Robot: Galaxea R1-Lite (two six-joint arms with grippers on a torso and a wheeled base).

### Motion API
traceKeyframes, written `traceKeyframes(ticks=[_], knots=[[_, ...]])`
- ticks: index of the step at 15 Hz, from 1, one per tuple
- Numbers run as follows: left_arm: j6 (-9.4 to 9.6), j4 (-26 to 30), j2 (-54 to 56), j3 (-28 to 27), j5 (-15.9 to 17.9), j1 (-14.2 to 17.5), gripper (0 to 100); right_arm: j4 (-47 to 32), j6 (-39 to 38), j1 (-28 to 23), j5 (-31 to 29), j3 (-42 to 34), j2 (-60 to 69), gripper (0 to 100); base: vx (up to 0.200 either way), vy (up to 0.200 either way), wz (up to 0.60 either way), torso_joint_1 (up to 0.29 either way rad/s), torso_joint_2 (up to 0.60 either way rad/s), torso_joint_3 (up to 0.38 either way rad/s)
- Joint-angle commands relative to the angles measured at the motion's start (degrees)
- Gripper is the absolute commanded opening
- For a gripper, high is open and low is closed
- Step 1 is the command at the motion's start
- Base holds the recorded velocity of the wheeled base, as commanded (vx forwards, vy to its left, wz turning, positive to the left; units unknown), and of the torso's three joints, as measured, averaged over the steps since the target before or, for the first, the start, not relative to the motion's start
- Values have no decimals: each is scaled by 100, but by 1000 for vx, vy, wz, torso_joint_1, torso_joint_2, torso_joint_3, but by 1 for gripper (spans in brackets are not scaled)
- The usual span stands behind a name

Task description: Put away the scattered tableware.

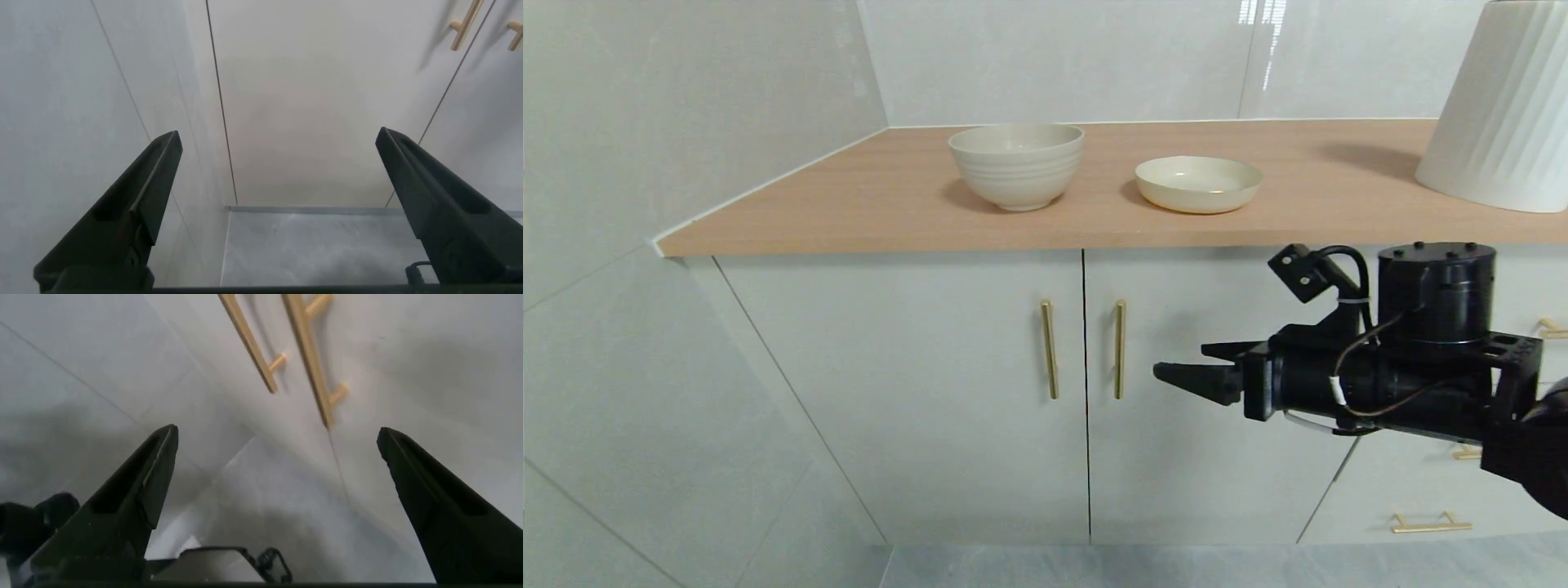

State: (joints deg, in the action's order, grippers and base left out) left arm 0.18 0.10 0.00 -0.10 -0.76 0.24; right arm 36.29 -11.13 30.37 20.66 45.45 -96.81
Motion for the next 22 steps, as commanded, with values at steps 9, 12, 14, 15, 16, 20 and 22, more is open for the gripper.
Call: traceKeyframes(ticks=[9, 12, 14, 15, 16, 20, 22], knots=[[-1, -1, 0, 1, -4, 2, 100, 1293, -706, 409, -581, 905, -1798, 100, 0, 0, 0, 0, 0, 0], [-1, -1, 0, 1, -4, 2, 100, 1697, -794, 417, -581, 940, -2018, 100, 0, 0, 0, 0, 0, 0], [-1, -1, 0, 1, -4, 2, 100, 1917, -961, 505, -581, 957, -2114, 100, 0, 0, 0, 0, 0, 0], [-1, -1, 0, 1, -4, 2, 100, 2005, -1023, 523, -581, 949, -2123, 100, 0, 0, 0, 0, 0, 0], [-9, -1, 0, 1, -4, 2, 100, 2145, -1067, 584, -590, 931, -2150, 100, 0, 0, 0, 0, 0, 0], [-1, -1, 0, 1, -4, 2, 100, 2207, -1075, 628, -581, 878, -2167, 100, 0, 0, 0, 0, 0, 0], [-1, -1, 0, 1, -4, 2, 100, 2207, -1190, 707, -555, 834, -2141, 100, 0, 0, 0, 0, 0, 0]])
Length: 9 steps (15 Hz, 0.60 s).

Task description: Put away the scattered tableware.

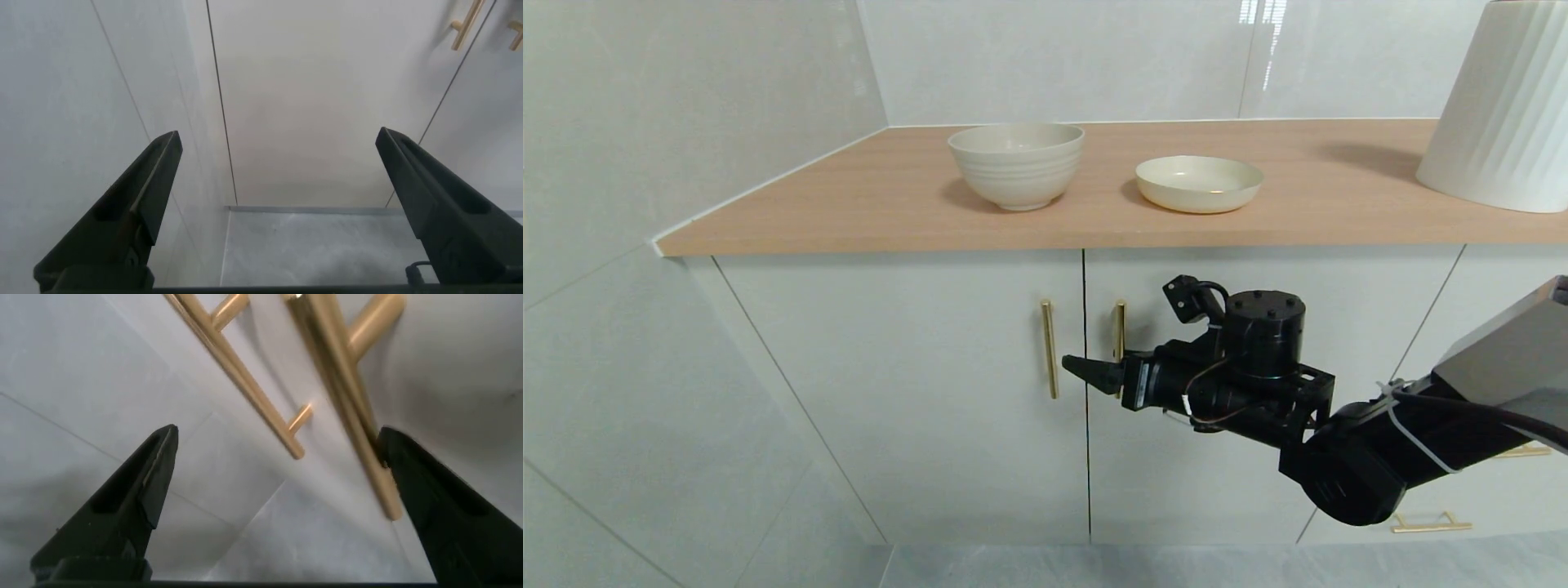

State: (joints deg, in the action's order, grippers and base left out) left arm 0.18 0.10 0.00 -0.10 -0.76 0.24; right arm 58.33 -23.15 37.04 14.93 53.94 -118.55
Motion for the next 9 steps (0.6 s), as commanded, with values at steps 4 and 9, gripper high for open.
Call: traceKeyframes(ticks=[4, 9], knots=[[-9, -1, 0, 1, -4, 2, 100, 143, -137, 181, 71, -253, 157, 100, 0, 0, 0, 0, 0, 0], [-9, -238, 0, -43, -21, 2, 100, 319, -128, 243, 713, -956, 632, 100, 0, 0, 0, 0, 0, 0]])
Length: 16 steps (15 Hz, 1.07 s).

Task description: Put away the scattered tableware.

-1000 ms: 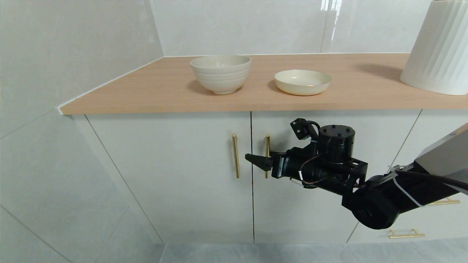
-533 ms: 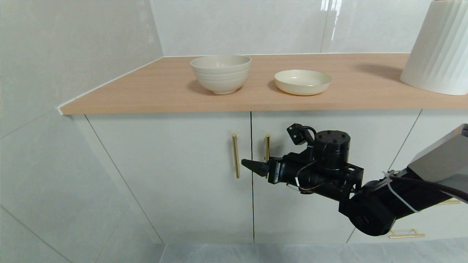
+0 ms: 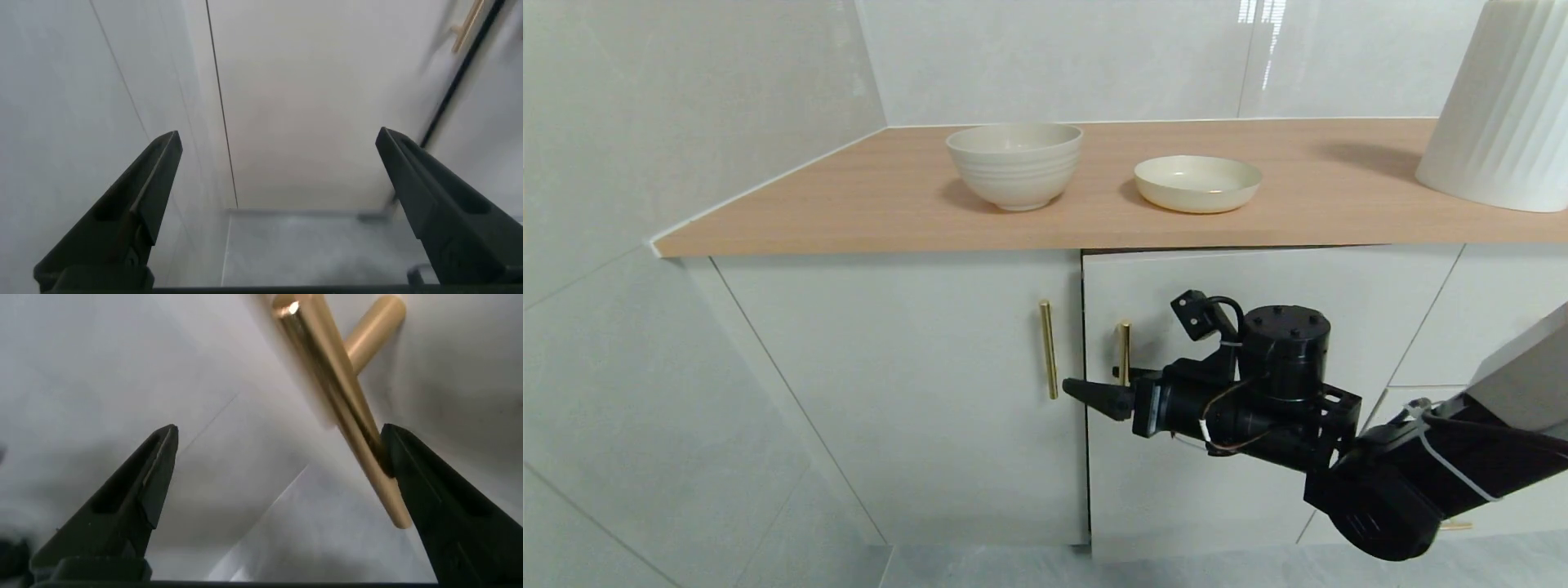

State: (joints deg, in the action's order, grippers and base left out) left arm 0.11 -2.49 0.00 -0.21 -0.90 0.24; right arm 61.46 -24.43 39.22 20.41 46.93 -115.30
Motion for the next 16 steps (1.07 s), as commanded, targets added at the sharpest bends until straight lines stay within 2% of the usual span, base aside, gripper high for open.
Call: traceKeyframes(ticks=[1, 3, 4, 5, 7, 11, 12, 13, 14, 16], knots=[[-64, -384, 0, -208, 29, 2, 100, 6, 0, 25, 429, -457, 535, 100, 0, 0, 0, 0, 0, 0], [-72, -235, -141, -814, 169, 2, 100, 6, 0, 42, 640, -677, 798, 100, 0, 0, 0, 0, 0, 0], [-81, 381, -633, -1544, 600, -7, 100, 6, 0, 121, 649, -817, 930, 100, 0, 0, 0, 0, 0, 0], [-99, 723, -1090, -1992, 995, -16, 100, 6, 0, 139, 649, -932, 1018, 100, 0, 0, 0, 0, 0, 0], [-64, 846, -2320, -2581, 1734, -16, 100, 6, 0, 244, 649, -1143, 1229, 100, 0, 0, 0, 0, 0, 0], [-46, 767, -4737, -3556, 2771, -51, 100, 6, 8, 341, 649, -1749, 1862, 100, 0, 0, 0, 0, 0, 0], [-46, 723, -5133, -3627, 2991, -244, 100, 6, 8, 341, 649, -1898, 1994, 100, 0, 0, 0, 0, 0, 0], [-81, 644, -5449, -3636, 3061, -596, 100, 6, 8, 341, 658, -1986, 2073, 100, 0, 0, 0, 0, 0, 0], [-213, 556, -5766, -3618, 3052, -974, 100, 6, 8, 359, 658, -2013, 2082, 100, 0, 0, 0, 0, 0, 0], [-705, 187, -6328, -3609, 3061, -1624, 100, 6, -9, 446, 658, -2074, 2064, 100, 0, 0, 0, 0, 0, 0]])
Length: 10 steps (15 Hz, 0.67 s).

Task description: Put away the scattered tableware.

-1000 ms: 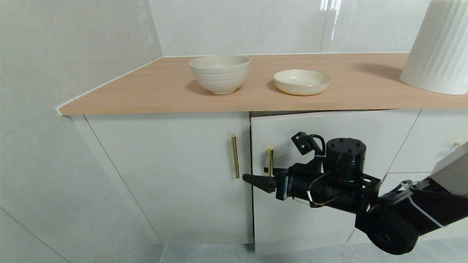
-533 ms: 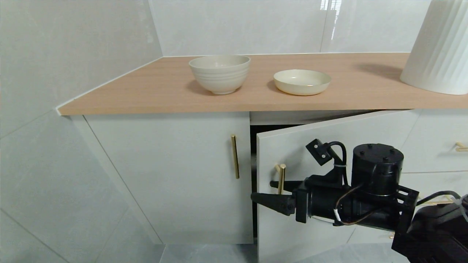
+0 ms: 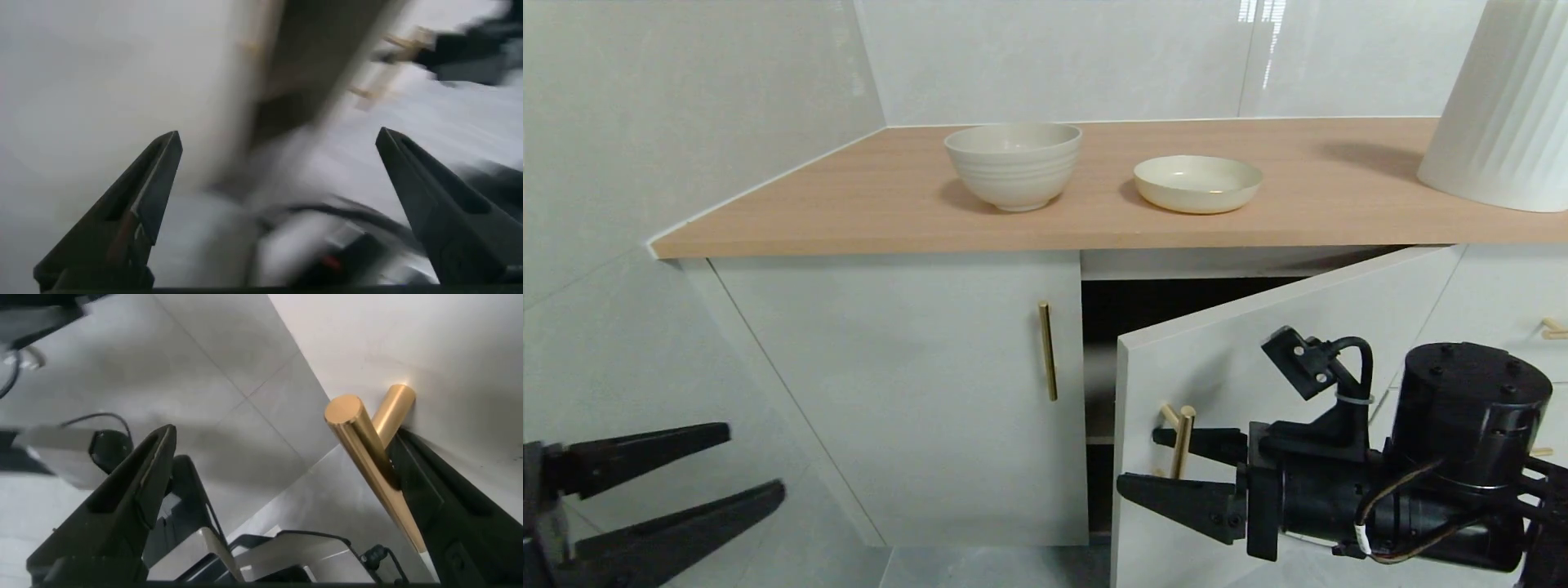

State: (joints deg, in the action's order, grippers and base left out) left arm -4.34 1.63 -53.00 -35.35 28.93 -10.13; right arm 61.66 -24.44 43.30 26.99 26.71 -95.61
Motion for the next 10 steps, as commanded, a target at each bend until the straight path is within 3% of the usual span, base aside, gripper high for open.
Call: traceKeyframes(ticks=[1, 3, 8, 10], knots=[[-454, -638, -1414, -95, 78, -859, 0, -14, 1, 64, -1, -87, 104, 100, 0, 0, 0, 0, 0, 0], [-586, -1640, -2425, -95, 60, -1255, 0, -14, 10, 56, -10, -201, 236, 100, 0, 0, 0, 0, 0, 0], [-594, -3398, -4701, -174, 69, -1474, 0, -14, 45, 29, -36, -333, 245, 100, 0, 0, 0, 0, 0, 0], [-709, -4329, -5220, -156, 69, -1826, 0, -14, 45, 29, -45, -333, 253, 100, 0, 0, 0, 0, 0, 0]])
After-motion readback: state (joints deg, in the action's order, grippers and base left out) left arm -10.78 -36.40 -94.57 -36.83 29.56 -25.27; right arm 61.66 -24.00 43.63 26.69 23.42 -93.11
